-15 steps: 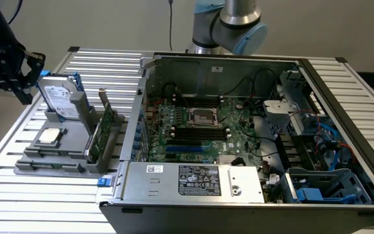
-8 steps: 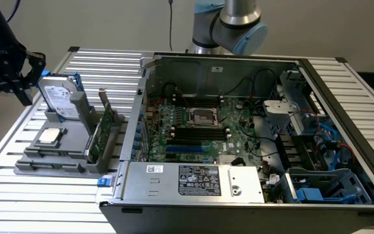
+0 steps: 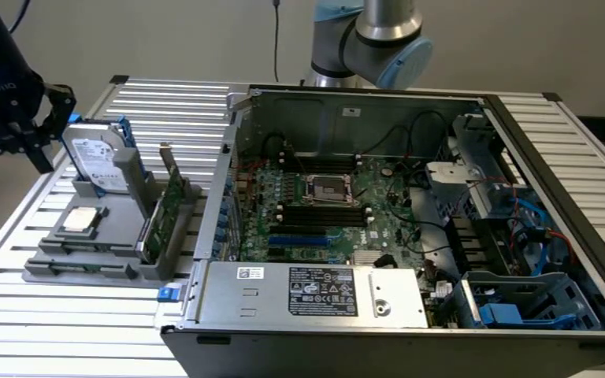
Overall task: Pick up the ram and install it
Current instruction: 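Pick up the ram and move it above insertion slot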
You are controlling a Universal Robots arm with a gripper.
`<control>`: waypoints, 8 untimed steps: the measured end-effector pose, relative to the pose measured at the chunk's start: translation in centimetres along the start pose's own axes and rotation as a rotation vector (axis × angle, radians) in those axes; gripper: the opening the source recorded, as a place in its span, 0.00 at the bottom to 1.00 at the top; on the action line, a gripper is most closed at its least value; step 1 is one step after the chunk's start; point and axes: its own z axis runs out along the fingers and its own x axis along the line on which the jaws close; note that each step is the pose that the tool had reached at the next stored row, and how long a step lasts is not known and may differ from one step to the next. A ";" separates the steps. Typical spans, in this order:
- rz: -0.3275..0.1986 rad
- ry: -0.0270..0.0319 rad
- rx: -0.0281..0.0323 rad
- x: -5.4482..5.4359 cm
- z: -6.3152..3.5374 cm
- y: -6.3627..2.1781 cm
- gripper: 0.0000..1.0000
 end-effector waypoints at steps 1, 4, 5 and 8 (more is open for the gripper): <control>-0.018 0.0006 0.0001 0.0 0.04 0.00 0.11; -0.073 0.0023 0.0006 0.0 0.18 0.00 0.11; -0.091 0.0029 0.0008 0.0 0.23 0.00 0.11; -0.146 0.0047 0.0013 0.0 0.37 -0.01 0.11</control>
